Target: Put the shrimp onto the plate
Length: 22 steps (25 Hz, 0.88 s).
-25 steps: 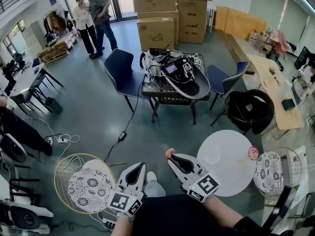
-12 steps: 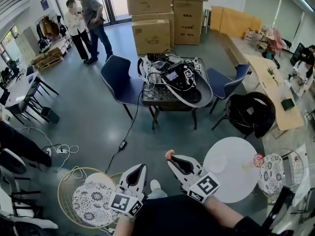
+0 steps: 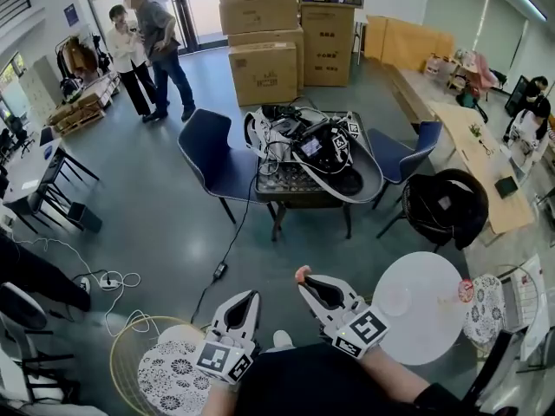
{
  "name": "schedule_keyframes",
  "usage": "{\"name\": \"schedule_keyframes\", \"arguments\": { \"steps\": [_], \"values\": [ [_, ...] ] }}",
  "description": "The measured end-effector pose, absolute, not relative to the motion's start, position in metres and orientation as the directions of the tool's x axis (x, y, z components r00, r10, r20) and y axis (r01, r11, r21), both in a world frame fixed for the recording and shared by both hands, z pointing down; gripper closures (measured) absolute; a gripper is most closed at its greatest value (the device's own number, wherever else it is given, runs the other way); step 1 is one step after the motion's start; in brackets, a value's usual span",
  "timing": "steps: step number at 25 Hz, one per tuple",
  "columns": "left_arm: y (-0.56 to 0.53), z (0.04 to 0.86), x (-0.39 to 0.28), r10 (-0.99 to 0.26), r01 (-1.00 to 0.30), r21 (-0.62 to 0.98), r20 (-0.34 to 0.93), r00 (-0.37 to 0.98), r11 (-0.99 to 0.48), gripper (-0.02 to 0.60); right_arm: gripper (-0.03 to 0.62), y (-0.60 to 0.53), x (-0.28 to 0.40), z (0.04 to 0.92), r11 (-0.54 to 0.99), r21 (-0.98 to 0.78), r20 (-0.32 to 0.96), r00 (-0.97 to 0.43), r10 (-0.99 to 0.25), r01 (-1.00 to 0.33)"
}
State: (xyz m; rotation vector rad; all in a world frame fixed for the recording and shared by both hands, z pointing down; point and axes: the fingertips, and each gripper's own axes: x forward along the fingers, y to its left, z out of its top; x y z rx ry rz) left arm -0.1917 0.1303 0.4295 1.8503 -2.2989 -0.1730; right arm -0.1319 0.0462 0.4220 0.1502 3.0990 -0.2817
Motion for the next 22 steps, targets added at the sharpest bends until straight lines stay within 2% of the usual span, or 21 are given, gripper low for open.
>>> {"name": "schedule_keyframes", "arguments": {
  "steps": [10,22],
  "values": [
    [0.135,0.435,-0.245,-0.983,-0.960,0.212,0.067,-0.170,0.181,0.575,0.536,0.050,-0.183,0.427,0.981,-0.185,-0.036,-0.998,0.055,0.061],
    [0.124,0.450,-0.260,-0.992,-0.964,0.240,0.089,-0.095,0.114,0.575,0.536,0.053,-0.197,0.438,0.981,-0.194,-0.005,-1.000,0.012,0.013]
  ]
}}
